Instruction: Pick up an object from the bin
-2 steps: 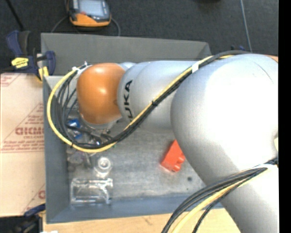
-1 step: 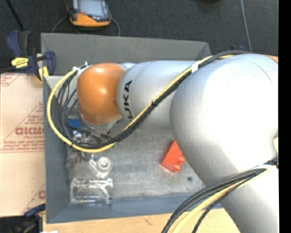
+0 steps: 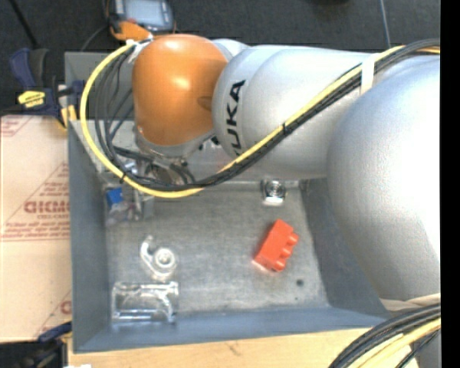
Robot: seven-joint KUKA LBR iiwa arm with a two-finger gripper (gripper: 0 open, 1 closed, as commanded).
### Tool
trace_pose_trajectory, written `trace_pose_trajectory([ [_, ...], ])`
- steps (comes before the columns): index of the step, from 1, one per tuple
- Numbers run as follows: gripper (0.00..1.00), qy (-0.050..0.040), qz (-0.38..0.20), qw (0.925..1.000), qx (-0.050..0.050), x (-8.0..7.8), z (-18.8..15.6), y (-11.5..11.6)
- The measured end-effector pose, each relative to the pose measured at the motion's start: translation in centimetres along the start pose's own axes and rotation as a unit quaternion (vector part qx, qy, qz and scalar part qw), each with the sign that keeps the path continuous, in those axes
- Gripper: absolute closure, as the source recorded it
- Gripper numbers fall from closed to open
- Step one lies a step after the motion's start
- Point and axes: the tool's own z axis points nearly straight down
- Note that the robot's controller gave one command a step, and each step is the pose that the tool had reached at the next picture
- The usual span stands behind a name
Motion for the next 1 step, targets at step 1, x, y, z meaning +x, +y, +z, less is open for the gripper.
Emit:
trace_pose_trajectory([
  [1, 1.00, 0.0001, 0.002, 1.0000, 0.001, -1.07, -10.28, -0.79],
])
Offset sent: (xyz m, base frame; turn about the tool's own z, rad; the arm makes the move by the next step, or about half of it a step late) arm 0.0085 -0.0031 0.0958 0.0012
